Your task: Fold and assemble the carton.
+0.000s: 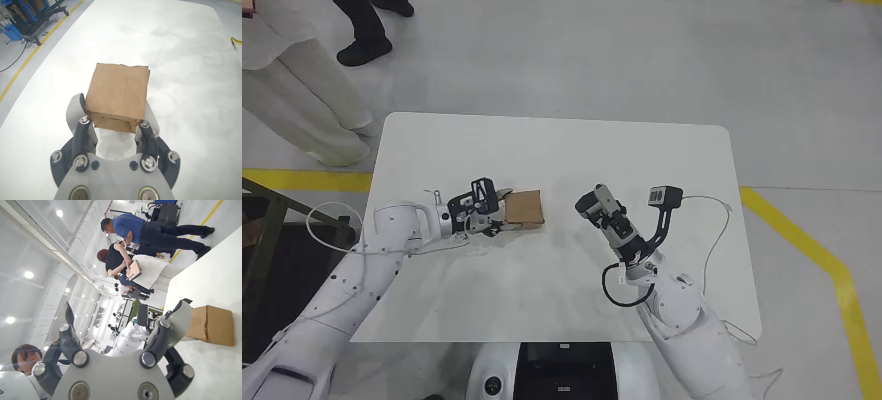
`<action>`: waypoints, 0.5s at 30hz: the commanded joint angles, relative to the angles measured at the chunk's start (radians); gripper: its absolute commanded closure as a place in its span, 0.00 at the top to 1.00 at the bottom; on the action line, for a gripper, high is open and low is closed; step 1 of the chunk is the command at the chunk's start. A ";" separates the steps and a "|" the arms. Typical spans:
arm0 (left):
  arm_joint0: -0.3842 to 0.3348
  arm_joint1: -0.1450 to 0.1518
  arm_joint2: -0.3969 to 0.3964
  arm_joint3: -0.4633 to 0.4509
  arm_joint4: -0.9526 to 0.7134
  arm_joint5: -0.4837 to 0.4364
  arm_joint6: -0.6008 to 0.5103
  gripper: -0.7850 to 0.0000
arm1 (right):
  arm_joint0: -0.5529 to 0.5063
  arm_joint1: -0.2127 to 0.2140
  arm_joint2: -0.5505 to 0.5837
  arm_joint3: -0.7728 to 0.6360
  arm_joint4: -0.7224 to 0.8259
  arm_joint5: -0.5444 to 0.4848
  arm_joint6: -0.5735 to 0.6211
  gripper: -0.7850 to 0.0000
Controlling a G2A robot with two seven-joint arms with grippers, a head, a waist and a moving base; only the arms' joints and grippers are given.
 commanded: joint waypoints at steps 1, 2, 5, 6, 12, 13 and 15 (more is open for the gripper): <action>0.000 0.000 -0.004 -0.009 0.010 0.007 -0.006 1.00 | 0.002 0.000 -0.001 0.002 0.000 -0.001 -0.001 1.00; 0.004 0.001 -0.007 -0.014 0.011 0.007 -0.004 1.00 | 0.003 -0.001 -0.001 0.005 0.001 0.000 -0.001 1.00; 0.017 0.005 -0.024 -0.031 0.000 -0.008 -0.006 1.00 | 0.008 -0.001 -0.001 0.016 0.005 0.000 -0.001 1.00; 0.022 0.006 -0.030 -0.037 -0.005 -0.014 -0.008 1.00 | 0.010 -0.001 -0.001 0.020 0.006 0.000 -0.001 1.00; 0.056 0.019 -0.098 -0.076 -0.134 -0.106 -0.025 1.00 | 0.012 -0.001 0.010 0.038 0.000 0.000 -0.011 1.00; 0.062 0.022 -0.117 -0.085 -0.165 -0.121 -0.034 1.00 | 0.011 -0.001 0.014 0.039 -0.004 -0.002 -0.014 1.00; 0.080 0.029 -0.160 -0.098 -0.244 -0.149 -0.049 1.00 | 0.006 0.001 0.026 0.042 -0.019 -0.008 -0.024 1.00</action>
